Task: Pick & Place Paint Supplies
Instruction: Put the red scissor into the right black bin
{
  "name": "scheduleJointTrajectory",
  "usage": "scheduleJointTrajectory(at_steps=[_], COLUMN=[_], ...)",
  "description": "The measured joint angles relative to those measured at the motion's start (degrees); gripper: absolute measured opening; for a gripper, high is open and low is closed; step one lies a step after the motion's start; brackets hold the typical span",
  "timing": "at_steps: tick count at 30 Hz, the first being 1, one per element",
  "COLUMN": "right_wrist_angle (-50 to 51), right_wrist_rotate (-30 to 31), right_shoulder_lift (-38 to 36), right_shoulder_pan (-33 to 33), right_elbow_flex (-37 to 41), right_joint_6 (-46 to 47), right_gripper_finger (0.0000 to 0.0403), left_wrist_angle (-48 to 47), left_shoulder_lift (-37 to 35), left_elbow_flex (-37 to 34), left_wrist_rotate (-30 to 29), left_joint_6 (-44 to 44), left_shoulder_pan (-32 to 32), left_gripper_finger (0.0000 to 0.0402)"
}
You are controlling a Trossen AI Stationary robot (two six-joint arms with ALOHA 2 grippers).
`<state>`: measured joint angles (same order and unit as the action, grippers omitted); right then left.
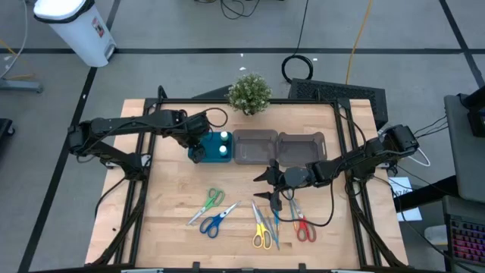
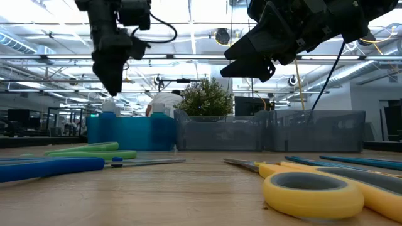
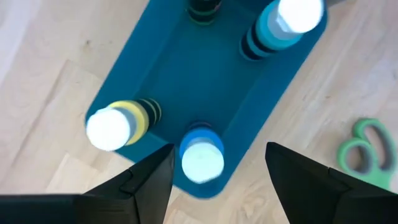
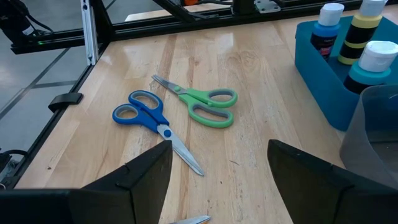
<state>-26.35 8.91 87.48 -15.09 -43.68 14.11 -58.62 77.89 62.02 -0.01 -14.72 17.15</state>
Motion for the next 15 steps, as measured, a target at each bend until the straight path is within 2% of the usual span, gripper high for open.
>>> scheduleJointTrajectory(at_steps=[9,15], right_wrist_angle=[0.0,0.0], right_wrist_rotate=[0.0,-0.1], right_shoulder_lift=[0.0,0.0], right_shoulder_pan=[0.0,0.0], right_elbow_flex=[0.0,0.3], right_joint_6=[0.1,0.2], right_gripper_finger=[0.0254,0.0254], left_wrist_angle=[-7.6,-8.8], left_shoulder_lift=[-1.5,-6.9], left_elbow_flex=[10.1,12.7], left_wrist_rotate=[0.0,0.0], left_joint_6=[0.1,0.5], left_shoulder_pan=[-2.5,-6.1], left_gripper_finger=[0.0257,0.0258])
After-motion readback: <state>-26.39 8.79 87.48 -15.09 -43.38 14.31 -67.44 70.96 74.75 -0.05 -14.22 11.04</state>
